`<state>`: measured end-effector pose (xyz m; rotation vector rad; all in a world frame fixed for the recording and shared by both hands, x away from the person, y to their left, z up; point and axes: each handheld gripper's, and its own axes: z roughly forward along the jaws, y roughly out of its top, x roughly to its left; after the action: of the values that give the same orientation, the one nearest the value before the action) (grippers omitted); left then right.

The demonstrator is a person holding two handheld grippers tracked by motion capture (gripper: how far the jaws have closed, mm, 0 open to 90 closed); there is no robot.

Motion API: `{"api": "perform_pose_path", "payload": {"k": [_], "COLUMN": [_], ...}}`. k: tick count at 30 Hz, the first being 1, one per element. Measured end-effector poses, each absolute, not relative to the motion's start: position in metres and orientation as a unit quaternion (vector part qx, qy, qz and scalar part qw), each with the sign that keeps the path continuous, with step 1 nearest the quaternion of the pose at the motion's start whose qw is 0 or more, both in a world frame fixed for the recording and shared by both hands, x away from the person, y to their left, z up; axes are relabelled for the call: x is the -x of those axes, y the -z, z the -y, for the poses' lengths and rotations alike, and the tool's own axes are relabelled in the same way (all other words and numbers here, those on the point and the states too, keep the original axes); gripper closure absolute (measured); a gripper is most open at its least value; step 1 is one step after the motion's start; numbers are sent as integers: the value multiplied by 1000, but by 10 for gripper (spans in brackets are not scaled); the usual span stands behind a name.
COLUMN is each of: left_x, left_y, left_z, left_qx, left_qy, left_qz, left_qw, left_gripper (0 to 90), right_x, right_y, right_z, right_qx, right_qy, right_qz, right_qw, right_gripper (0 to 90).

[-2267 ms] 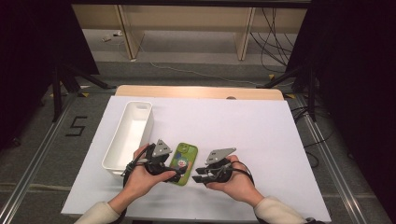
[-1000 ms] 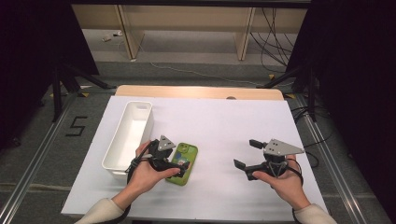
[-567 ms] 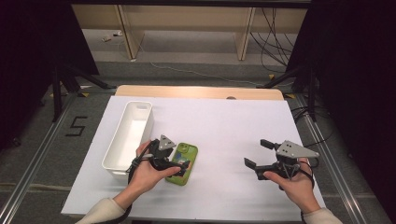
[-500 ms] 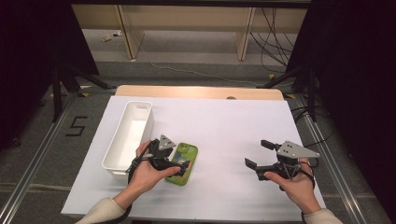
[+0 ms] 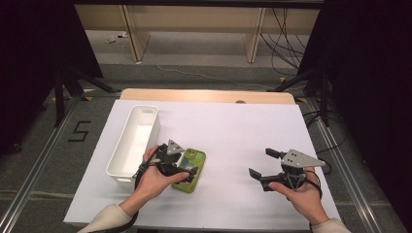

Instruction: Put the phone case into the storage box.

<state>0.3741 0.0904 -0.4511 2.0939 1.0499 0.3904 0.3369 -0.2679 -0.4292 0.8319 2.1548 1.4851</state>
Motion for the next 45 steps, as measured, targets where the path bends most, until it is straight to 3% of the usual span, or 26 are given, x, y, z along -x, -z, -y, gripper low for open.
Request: {"api": "perform_pose_path", "payload": {"k": [45], "left_x": [-398], "left_y": [461], "left_z": [-56], "left_qx": [-845], "left_qy": [-95], "left_qz": [-472], "left_qw": [233], "left_gripper": [0], "right_x": [-339], "right_y": [432], "right_z": [267], "right_qx": [-298], "right_qy": [-524], "right_qz": [-776], "right_qw": [187], "right_gripper": [90]}}
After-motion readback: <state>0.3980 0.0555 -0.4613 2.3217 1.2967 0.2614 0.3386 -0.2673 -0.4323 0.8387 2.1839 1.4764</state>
